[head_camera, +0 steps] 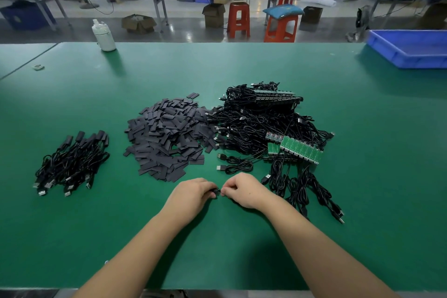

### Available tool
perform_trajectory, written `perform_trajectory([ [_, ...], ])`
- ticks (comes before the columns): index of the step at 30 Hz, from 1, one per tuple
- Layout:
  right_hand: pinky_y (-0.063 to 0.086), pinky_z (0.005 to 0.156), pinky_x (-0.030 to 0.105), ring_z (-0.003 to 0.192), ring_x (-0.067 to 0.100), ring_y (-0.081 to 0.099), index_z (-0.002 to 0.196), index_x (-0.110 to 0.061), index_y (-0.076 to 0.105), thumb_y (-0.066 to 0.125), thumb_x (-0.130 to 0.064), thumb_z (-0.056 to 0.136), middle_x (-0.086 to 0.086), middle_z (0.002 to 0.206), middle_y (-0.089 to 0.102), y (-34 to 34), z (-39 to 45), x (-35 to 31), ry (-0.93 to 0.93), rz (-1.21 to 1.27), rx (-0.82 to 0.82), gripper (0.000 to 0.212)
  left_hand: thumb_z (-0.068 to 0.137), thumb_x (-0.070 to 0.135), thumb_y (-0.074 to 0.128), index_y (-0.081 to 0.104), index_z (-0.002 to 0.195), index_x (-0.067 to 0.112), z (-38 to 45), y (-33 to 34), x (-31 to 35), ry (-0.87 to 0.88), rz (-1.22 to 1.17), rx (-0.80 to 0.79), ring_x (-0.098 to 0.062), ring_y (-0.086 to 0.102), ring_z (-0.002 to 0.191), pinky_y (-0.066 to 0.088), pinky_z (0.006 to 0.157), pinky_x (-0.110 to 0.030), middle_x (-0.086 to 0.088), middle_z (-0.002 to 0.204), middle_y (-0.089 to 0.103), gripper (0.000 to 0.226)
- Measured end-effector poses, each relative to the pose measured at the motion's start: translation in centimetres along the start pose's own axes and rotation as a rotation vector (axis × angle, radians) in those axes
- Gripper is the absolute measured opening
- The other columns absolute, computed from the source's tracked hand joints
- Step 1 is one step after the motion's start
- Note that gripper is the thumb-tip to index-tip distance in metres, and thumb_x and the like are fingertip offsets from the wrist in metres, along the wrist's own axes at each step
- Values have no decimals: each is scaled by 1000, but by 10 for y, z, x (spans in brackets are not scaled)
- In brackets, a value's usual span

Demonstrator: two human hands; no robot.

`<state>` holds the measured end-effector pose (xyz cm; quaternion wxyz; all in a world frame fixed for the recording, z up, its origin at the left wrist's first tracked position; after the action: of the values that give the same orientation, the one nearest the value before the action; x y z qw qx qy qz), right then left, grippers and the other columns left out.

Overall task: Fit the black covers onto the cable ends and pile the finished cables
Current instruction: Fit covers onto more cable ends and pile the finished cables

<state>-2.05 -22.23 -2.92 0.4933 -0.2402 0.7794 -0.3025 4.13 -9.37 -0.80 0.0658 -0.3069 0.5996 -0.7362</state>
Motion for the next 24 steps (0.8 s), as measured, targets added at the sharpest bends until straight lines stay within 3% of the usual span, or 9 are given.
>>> perform_trajectory([
  [7, 40, 54, 27, 58, 16, 49, 97, -23, 78, 59, -29, 97, 12, 86, 74, 2, 0, 1, 5, 23, 17, 21, 97, 33, 57, 69, 115, 28, 3, 7, 6, 7, 48, -24, -17, 64, 95, 47, 83, -29, 7, 103, 70, 22],
  [17, 35, 47, 23, 49, 11, 42, 96, -22, 78, 57, -28, 98, -1, 67, 61, 4, -1, -1, 19, 25, 19, 21, 96, 31, 55, 67, 111, 32, 6, 14, 2, 13, 115, -75, -16, 65, 91, 49, 81, -29, 7, 100, 68, 19],
  [24, 32, 45, 23, 48, 10, 39, 98, -17, 77, 56, -27, 99, -5, 59, 53, 3, -2, -6, 19, -26, 27, 24, 98, 30, 50, 61, 112, 32, 9, 15, 4, -1, 298, -158, -20, 64, 97, 45, 77, -33, 4, 103, 66, 18],
])
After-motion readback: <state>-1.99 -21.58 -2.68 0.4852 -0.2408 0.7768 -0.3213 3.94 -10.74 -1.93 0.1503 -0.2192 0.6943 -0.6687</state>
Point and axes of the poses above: each hand's wrist, its own z-axis towards the middle knuckle, its own y-axis out of the palm, x = y × z, the point moved 7 cm from there along z, towards the middle knuckle
